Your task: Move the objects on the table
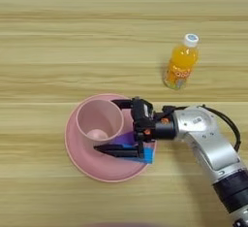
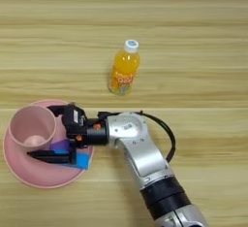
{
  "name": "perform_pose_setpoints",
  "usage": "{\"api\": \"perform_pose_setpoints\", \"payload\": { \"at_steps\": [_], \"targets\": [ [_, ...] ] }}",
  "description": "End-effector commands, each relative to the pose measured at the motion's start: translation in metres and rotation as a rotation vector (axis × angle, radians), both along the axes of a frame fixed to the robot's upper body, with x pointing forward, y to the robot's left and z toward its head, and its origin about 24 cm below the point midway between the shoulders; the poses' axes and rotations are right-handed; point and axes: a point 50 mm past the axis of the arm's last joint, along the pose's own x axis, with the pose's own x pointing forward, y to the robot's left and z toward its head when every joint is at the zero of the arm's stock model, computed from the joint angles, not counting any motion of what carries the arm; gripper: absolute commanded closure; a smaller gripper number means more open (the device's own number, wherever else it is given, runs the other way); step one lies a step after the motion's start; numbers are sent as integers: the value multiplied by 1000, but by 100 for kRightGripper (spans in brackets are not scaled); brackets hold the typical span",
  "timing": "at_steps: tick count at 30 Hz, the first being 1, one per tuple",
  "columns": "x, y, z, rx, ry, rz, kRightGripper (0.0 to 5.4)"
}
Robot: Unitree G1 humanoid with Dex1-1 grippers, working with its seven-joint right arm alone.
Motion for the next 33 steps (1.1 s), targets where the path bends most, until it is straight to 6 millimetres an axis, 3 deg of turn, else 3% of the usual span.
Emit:
{"api": "perform_pose_setpoints", "payload": {
  "at_steps": [1,8,17,33],
  "targets": [
    [19,0,36,84,-137,-72,103],
    [35,-9,52,157,-174,-193,103],
    [52,-37,71,186,-231,-351,103],
    [46,-100,78,137,-214,-448,103]
  ]
}}
